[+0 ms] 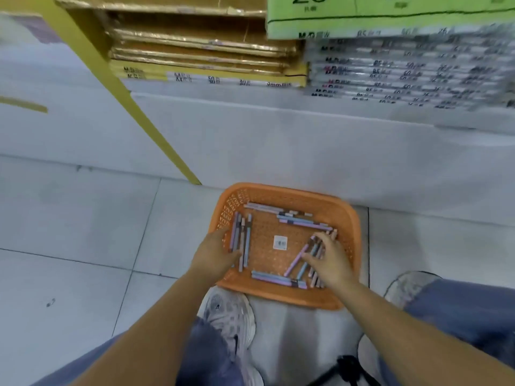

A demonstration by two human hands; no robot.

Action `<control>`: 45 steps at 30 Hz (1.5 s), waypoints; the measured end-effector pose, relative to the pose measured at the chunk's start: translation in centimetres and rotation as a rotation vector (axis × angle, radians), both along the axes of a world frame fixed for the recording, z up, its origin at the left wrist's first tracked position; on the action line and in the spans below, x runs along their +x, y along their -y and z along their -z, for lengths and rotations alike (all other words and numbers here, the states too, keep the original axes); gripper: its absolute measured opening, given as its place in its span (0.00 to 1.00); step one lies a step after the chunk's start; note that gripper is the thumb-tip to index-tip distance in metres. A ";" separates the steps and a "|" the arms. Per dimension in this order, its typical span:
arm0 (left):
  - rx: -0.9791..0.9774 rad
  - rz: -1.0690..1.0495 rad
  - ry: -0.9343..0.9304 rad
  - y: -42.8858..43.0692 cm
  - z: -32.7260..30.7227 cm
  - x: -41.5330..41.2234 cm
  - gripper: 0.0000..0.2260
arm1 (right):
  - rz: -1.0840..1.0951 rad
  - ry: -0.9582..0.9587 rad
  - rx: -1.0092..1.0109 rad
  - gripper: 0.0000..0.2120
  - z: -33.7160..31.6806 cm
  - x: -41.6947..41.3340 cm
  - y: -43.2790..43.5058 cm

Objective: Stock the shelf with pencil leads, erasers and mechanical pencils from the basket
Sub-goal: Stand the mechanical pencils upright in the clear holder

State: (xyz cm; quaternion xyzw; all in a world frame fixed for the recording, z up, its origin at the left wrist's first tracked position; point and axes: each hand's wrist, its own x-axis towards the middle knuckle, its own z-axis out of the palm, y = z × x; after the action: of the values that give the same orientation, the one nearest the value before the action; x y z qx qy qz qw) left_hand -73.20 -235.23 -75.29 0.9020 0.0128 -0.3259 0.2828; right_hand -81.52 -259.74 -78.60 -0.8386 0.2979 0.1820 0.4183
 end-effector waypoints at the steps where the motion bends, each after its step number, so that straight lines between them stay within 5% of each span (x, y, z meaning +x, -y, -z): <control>1: -0.007 -0.002 -0.017 0.2 0.9 0.1 0.31 | 0.034 0.009 -0.032 0.28 0.8 -0.2 -0.2; 5: -0.073 -0.057 -0.065 1.8 3.6 0.7 0.31 | 0.171 -0.001 -0.106 0.44 3.0 -1.0 -1.4; 11: -0.042 -0.161 -0.055 3.4 6.4 0.4 0.36 | 0.286 -0.019 -0.189 0.47 5.4 -0.9 -2.6; 23: 0.144 -0.111 -0.012 5.1 8.3 0.7 0.20 | 0.276 -0.093 -0.159 0.24 6.2 1.7 -2.5; 32: 0.010 -0.105 -0.006 4.3 7.9 0.6 0.13 | 0.142 -0.122 -0.189 0.14 5.6 1.5 -2.1; 39: -0.170 -0.156 -0.203 4.5 6.3 0.5 0.17 | 0.012 -0.146 -0.139 0.15 5.1 1.4 -1.9; 42: -0.172 -0.193 -0.266 4.5 5.7 0.1 0.05 | 0.144 -0.118 0.006 0.14 4.5 1.0 -1.9; 45: -0.237 -0.224 -0.334 5.0 4.3 -0.4 0.05 | 0.259 -0.138 0.285 0.14 2.7 1.3 -1.4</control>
State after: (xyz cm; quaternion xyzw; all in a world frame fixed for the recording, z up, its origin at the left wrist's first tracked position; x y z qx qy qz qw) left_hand -73.65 -240.23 -79.56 0.7889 0.1211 -0.4367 0.4150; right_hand -80.19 -258.38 -81.27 -0.7111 0.4023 0.2242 0.5313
